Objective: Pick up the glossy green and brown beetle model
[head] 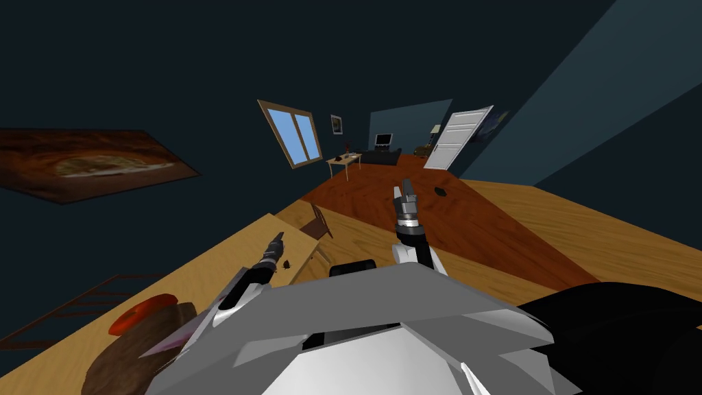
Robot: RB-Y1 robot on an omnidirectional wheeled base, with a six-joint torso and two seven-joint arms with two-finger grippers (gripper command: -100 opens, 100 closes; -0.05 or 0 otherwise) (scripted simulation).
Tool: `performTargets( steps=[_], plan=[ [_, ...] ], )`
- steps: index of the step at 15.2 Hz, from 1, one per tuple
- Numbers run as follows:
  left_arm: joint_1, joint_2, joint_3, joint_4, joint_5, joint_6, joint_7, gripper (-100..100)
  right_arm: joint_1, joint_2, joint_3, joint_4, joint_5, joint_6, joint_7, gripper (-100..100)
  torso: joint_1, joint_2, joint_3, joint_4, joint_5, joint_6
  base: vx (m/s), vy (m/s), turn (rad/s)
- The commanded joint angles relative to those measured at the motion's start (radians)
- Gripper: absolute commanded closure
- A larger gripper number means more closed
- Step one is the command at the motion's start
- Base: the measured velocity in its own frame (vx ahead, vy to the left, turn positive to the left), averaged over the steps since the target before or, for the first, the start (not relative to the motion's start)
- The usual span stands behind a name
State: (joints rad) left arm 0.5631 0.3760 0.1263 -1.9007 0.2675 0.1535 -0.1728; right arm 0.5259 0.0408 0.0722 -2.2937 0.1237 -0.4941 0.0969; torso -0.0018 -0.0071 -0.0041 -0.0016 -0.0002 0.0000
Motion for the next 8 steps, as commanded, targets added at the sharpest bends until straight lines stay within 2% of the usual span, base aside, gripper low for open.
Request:
performTargets(
  steps=[1,3,4,6,7,8],
  plan=[
    [0.024,0.02,0.014,0.03,0.028,0.05,-0.022,-100,0.0,0.0,0.0,0.0,0.0,0.0,0.0,0,0.0,0.0,0.0,0.0,0.0,0.0,0.115,-0.042,-0.034],
    [0.024,0.02,0.014,0.03,0.028,0.078,-0.022,-100,0.0,0.0,0.0,0.0,0.0,0.0,0.0,0,-0.001,-0.001,-0.001,0.0,0.0,0.0,0.096,-0.02,-0.007],
    [0.03,0.03,0.023,0.059,0.045,0.111,-0.039,-100,0.0,0.0,0.0,0.0,0.0,0.0,0.0,0,0.0,0.0,0.0,0.0,0.0,0.0,0.091,-0.02,-0.026],
    [0.03,0.03,0.023,0.059,0.045,0.128,-0.039,-100,0.0,0.0,0.0,0.0,0.0,0.0,0.0,0,0.0,0.0,0.0,0.0,0.0,0.0,0.074,-0.019,-0.012],
    [0.036,0.038,0.032,0.087,0.062,0.162,-0.055,-100,0.0,0.0,0.0,0.0,0.0,0.0,0.0,0,0.0,0.001,0.001,0.0,0.0,0.0,0.067,-0.021,-0.025],
    [0.036,0.038,0.032,0.087,0.062,0.175,-0.055,-100,0.0,0.0,0.0,0.0,0.0,0.0,0.0,0,0.0,0.002,0.001,0.0,0.0,0.0,0.075,-0.018,-0.022]
  ],
)
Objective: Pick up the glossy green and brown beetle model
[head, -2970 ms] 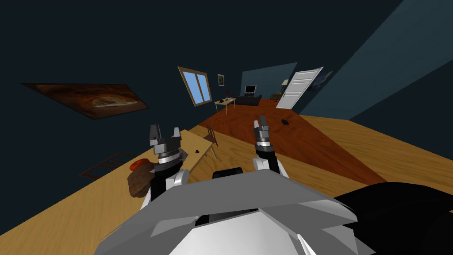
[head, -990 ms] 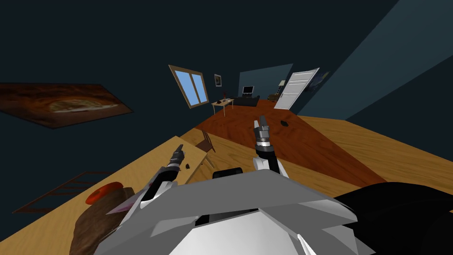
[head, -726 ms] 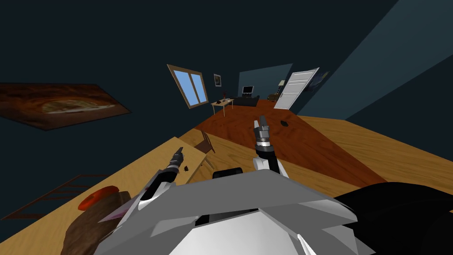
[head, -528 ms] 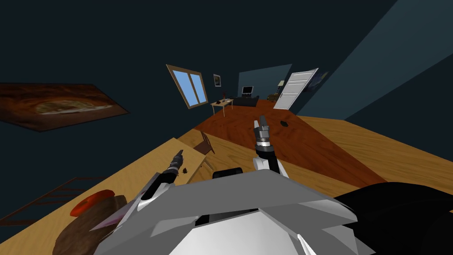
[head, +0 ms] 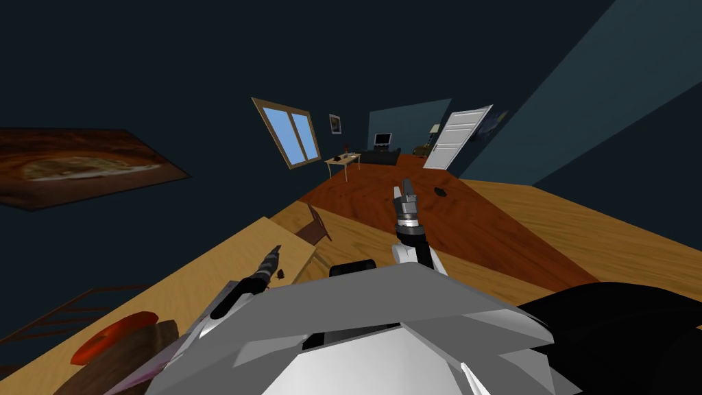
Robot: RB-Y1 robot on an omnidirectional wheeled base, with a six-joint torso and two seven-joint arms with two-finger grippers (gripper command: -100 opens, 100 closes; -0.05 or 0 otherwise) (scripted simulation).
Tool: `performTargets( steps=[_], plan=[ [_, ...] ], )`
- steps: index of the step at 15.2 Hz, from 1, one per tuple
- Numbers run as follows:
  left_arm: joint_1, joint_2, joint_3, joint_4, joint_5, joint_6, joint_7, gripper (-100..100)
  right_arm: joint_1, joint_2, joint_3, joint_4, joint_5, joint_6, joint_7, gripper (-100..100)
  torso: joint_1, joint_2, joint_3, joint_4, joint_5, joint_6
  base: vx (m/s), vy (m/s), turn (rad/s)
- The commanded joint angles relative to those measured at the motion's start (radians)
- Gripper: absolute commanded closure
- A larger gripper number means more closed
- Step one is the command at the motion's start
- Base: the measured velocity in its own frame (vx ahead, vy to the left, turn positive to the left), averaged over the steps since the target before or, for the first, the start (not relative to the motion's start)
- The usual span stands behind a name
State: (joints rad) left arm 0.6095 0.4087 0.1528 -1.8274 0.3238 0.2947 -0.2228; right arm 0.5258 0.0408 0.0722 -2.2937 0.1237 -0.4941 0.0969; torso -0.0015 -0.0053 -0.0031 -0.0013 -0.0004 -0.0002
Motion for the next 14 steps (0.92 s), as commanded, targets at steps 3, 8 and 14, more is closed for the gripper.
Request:
performTargets(
  steps=[3,8,14],
  plan=[
    [-0.005,0.014,0.014,0.041,0.023,0.086,-0.021,-100,0.0,0.0,0.0,0.0,0.0,0.0,0.0,0,0.0,0.0,0.0,0.0,0.0,0.0,0.072,-0.013,-0.014],
    [0.006,0.028,0.031,0.096,0.056,0.181,-0.053,-100,0.0,0.0,0.0,0.0,0.0,0.0,0.0,0,0.001,-0.001,0.0,0.0,0.0,0.0,0.08,-0.012,-0.021],
    [0.016,0.039,0.047,0.147,0.087,0.273,-0.083,-100,0.0,0.0,0.0,0.0,0.0,0.0,0.0,0,0.0,-0.002,-0.001,0.0,0.0,0.0,0.085,-0.015,-0.016]
  ],
)
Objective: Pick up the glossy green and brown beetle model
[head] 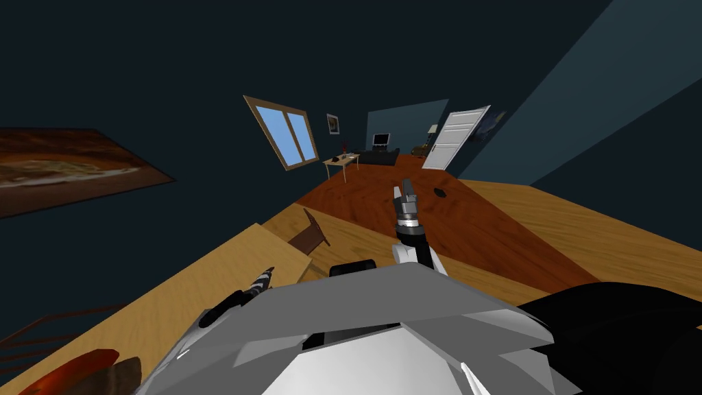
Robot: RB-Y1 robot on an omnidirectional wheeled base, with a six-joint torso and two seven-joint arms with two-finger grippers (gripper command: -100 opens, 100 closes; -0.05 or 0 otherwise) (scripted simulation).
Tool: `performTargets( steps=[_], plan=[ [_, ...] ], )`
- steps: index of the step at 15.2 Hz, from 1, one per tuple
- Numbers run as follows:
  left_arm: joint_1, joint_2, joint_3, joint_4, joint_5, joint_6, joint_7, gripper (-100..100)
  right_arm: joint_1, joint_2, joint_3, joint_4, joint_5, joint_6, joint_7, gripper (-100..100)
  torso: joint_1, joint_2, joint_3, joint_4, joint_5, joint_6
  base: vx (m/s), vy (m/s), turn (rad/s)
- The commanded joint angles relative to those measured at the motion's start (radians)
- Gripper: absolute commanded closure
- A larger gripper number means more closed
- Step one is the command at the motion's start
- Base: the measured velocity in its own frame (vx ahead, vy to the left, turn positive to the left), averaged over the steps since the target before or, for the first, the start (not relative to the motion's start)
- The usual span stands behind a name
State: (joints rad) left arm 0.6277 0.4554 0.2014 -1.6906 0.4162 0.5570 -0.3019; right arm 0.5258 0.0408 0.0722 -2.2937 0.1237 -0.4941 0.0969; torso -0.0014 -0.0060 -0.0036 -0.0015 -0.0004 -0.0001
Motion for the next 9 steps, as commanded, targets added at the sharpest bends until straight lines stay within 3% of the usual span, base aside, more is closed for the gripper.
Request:
performTargets(
  steps=[1,9],
  plan=[
    [0.003,-0.003,0.006,0.034,0.009,0.05,-0.018,-100,0.0,0.0,0.0,0.0,0.0,0.0,0.0,0,0.0,0.0,0.0,0.0,0.0,0.0,0.066,-0.004,-0.021],
    [0.018,0.011,0.031,0.12,0.062,0.198,-0.068,-100,0.0,0.0,0.0,0.0,0.0,0.0,0.0,0,0.001,-0.001,0.0,0.0,0.0,0.0,0.088,0.001,-0.021]
  ],
)
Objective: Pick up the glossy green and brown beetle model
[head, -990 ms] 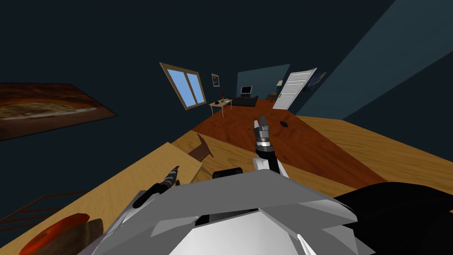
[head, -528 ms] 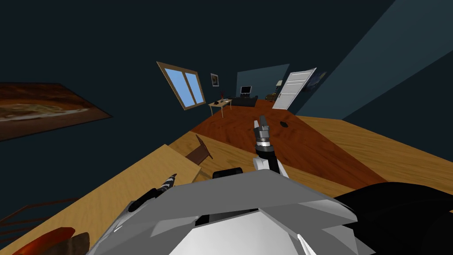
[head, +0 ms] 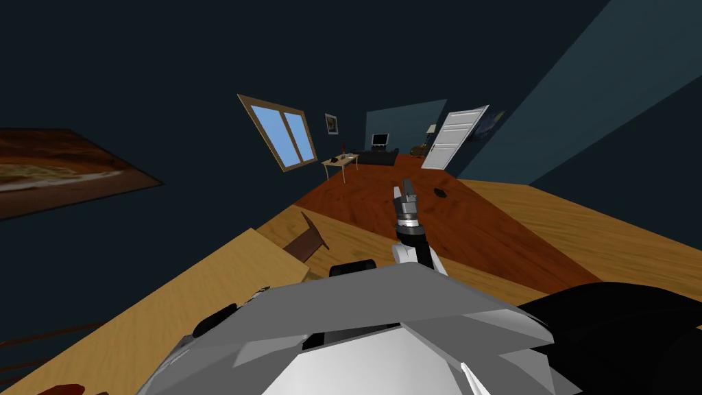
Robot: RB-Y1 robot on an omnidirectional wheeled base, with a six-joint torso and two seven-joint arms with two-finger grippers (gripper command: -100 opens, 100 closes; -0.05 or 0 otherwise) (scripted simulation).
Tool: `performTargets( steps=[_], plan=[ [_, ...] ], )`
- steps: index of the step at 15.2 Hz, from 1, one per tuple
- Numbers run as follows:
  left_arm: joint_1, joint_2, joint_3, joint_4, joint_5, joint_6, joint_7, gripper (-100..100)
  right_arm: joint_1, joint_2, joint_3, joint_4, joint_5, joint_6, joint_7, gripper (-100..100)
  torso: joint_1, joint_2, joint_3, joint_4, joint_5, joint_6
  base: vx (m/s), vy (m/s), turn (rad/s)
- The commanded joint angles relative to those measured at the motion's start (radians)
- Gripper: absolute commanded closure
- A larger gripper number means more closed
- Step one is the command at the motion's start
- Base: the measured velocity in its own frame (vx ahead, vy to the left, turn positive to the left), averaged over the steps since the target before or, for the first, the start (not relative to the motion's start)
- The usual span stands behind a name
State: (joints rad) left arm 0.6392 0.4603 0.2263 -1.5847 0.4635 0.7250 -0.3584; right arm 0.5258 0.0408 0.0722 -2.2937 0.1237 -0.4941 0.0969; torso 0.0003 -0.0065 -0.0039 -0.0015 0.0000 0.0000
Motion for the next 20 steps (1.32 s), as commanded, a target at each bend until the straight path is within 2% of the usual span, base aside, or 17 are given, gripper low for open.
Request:
performTargets(
  steps=[1,4,5,7,12,13,14,18,19,20],
  plan=[
    [0.006,0.006,0.006,0.014,0.015,0.036,-0.012,-100,0.0,0.0,0.0,0.0,0.0,0.0,0.0,0,0.0,0.0,0.0,0.0,0.0,0.0,0.08,0.012,-0.02],
    [0.011,0.009,0.016,0.048,0.037,0.096,-0.032,-100,0.0,0.0,0.0,0.0,0.0,0.0,0.0,0,0.0,0.0,0.0,0.0,0.0,0.0,0.084,0.013,-0.016],
    [0.011,0.009,0.016,0.048,0.037,0.096,-0.032,-100,0.0,0.0,0.0,0.0,0.0,0.0,0.0,0,0.0,0.001,0.0,0.0,0.0,0.0,0.065,0.022,-0.009],
    [0.014,0.011,0.023,0.074,0.054,0.144,-0.048,-100,0.0,0.0,0.0,0.0,0.0,0.0,0.0,0,0.002,0.001,0.001,0.0,0.0,0.0,0.085,0.042,-0.019],
    [0.017,0.012,0.03,0.104,0.074,0.197,-0.066,-100,0.0,0.0,0.0,0.0,0.0,0.0,0.0,0,0.002,0.001,0.001,0.0,0.001,0.0,0.071,0.04,-0.01],
    [0.015,0.013,0.029,0.102,0.072,0.18,-0.064,-100,0.0,0.0,0.0,0.0,0.0,0.0,0.0,0,0.003,0.002,0.001,0.0,0.001,0.0,0.037,0.031,-0.005],
    [-0.005,0.002,0.017,0.14,0.057,0.159,-0.059,-100,0.0,0.0,0.0,0.0,0.0,0.0,0.0,0,0.002,0.003,0.001,0.001,0.001,0.0,0.002,0.027,-0.032],
    [-0.035,-0.016,-0.001,0.195,0.034,0.12,-0.051,-100,0.0,0.0,0.0,0.0,0.0,0.0,0.0,0,0.002,0.008,0.005,0.002,0.001,0.0,-0.027,0.036,-0.03],
    [-0.028,-0.01,0.005,0.178,0.041,0.136,-0.054,-100,0.0,0.0,0.0,0.0,0.0,0.0,0.0,0,0.002,0.008,0.005,0.002,0.001,0.0,-0.018,0.022,-0.016],
    [-0.029,-0.011,0.004,0.181,0.04,0.132,-0.053,100,0.0,0.0,0.0,0.0,0.0,0.0,0.0,0,0.001,0.008,0.005,0.002,0.0,0.0,-0.006,0.009,-0.002]
  ],
)
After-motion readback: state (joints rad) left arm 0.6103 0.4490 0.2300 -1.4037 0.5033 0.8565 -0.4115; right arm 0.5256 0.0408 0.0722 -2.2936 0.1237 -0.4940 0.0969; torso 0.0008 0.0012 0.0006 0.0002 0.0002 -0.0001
